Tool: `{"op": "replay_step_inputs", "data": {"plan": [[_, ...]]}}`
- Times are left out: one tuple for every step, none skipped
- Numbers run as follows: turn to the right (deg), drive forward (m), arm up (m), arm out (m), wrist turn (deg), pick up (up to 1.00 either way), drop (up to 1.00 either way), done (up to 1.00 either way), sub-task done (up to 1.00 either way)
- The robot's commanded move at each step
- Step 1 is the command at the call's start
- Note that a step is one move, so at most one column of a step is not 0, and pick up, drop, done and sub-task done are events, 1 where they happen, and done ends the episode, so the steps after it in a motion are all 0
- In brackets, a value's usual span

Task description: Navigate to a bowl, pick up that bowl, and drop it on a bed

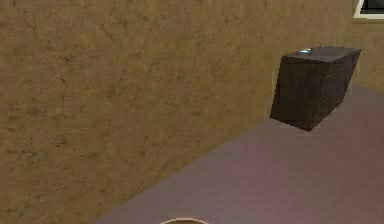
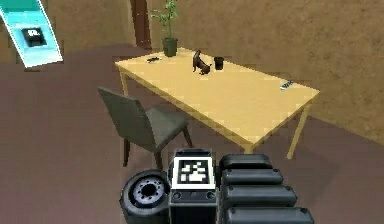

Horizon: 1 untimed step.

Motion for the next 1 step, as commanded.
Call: {"op": "replay_step_inputs", "data": {"plan": [[3.0,0.00,0.00,0.00,0.0,0.00,0.00,0.00,0.00]]}}
